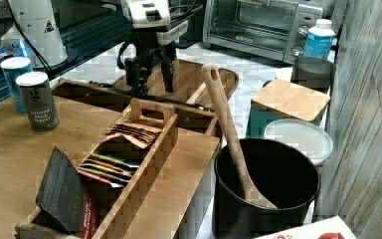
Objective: Open the drawer.
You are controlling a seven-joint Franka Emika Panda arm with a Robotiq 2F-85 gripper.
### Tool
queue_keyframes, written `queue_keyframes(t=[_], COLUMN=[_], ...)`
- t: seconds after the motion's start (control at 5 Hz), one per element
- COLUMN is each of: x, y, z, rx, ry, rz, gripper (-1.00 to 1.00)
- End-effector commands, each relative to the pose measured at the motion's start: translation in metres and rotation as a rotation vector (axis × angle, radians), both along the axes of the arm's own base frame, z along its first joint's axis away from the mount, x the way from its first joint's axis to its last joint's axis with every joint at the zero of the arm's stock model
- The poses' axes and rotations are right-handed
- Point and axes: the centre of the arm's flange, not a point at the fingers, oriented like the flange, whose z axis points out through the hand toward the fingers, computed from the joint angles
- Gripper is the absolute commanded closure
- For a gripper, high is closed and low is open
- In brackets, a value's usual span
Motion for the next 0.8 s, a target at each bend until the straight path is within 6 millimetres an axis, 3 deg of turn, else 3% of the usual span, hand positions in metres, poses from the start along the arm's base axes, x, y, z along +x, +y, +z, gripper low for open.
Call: queue_keyframes(t=[0.2, 0.4, 0.8], x=[-0.017, -0.024, -0.024], y=[0.214, 0.22, 0.22], z=[0.019, 0.032, 0.032], rx=[0.096, 0.119, 0.119], ry=[-0.018, -0.018, -0.018], rz=[0.274, 0.196, 0.196], gripper=[-1.0, -1.0, -1.0])
